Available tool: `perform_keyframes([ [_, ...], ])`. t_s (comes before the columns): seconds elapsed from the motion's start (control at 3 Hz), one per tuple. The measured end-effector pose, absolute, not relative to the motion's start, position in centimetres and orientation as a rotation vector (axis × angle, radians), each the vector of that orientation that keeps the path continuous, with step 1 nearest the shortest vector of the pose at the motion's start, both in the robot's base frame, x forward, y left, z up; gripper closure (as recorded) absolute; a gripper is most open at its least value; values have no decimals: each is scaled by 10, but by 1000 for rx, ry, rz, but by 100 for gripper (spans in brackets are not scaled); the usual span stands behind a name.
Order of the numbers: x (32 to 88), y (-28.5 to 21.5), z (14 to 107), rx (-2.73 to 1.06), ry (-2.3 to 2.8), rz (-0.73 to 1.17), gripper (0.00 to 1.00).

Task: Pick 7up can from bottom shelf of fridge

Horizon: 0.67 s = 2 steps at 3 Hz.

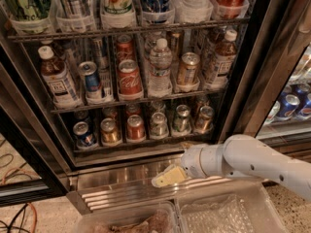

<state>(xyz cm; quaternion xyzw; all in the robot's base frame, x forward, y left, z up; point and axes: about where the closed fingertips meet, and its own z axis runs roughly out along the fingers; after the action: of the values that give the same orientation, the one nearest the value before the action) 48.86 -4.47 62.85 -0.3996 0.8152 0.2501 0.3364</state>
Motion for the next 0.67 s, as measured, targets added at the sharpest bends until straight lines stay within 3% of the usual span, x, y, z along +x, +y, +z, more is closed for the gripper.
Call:
perform_keyframes([
  [0.67, 497, -11, 616, -999, 2045, 629, 0],
])
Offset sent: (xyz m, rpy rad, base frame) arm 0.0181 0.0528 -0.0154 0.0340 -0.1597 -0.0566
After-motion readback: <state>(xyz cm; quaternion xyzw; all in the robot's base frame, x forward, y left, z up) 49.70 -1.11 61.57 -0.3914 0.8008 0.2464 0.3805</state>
